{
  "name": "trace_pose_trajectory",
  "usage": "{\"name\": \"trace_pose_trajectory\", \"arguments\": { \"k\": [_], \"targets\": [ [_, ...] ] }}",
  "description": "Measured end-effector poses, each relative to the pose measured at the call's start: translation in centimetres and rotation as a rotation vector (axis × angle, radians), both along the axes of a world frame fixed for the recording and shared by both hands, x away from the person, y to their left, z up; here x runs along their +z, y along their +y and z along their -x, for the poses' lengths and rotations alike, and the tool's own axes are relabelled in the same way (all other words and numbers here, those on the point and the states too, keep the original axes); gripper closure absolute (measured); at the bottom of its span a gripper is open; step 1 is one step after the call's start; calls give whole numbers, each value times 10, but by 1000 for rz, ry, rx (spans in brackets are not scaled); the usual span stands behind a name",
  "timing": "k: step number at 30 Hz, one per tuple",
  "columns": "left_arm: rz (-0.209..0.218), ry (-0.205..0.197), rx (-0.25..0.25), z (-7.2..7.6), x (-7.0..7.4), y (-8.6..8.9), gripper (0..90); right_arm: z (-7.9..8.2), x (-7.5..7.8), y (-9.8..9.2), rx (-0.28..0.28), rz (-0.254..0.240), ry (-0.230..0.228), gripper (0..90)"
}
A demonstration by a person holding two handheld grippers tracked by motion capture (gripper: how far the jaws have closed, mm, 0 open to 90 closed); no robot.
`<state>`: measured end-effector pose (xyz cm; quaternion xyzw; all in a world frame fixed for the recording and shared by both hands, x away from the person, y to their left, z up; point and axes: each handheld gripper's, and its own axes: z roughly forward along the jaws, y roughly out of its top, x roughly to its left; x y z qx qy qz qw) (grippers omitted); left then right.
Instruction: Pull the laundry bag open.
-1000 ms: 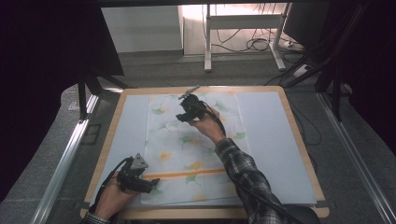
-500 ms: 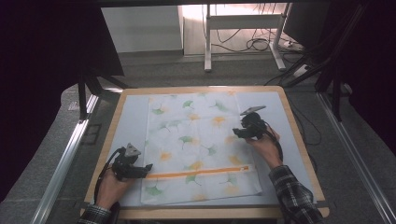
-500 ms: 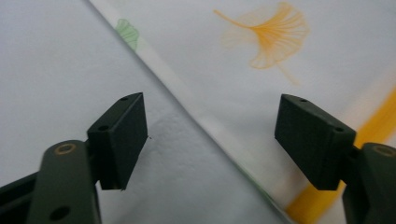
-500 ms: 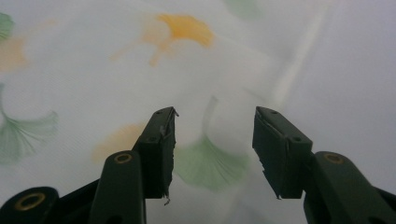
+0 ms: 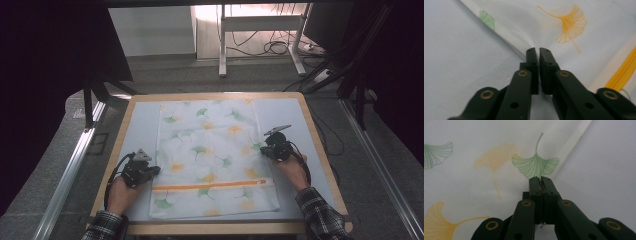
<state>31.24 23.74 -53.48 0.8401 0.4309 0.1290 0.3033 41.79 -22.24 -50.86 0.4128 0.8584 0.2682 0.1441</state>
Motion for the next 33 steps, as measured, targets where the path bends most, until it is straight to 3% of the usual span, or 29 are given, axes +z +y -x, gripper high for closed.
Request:
{"name": "trace_pose_trajectory", "arguments": {
  "k": [4,6,7,8,11,12,13,14,16,18,21,25,27,33],
  "targets": [
    [9,6,12,-8,0,2,878,8,0,-5,15,-15,1,859],
    [6,-9,19,-9,0,3,840,10,0,-7,16,-2,-33,767],
    [6,-9,19,-9,0,3,754,10,0,-7,16,-2,-33,767],
    [8,-36,21,-6,2,3,644,13,3,-10,22,6,-46,689],
    [59,-65,30,-1,7,4,443,22,7,-15,46,-25,-49,601],
    [59,-65,30,-1,7,4,381,22,7,-15,46,-25,-49,601],
    [79,-74,21,0,8,3,381,26,8,-16,53,-28,-50,567],
    [94,-83,-2,2,9,1,284,35,10,-19,65,-30,-59,514],
    [99,-83,-5,3,9,0,245,40,12,-20,75,-43,-58,483],
    [69,-93,-48,4,8,-7,151,53,13,-25,94,-59,-58,411],
    [37,-125,-86,6,9,-14,121,64,12,-28,112,-67,-50,362],
    [79,-122,-128,7,8,-21,55,76,11,-32,153,-70,-61,292],
    [93,-126,-124,7,8,-24,17,83,11,-34,181,-83,-60,249],
    [110,-144,-116,6,13,-31,21,97,10,-35,234,-99,-51,175]
  ]
}}
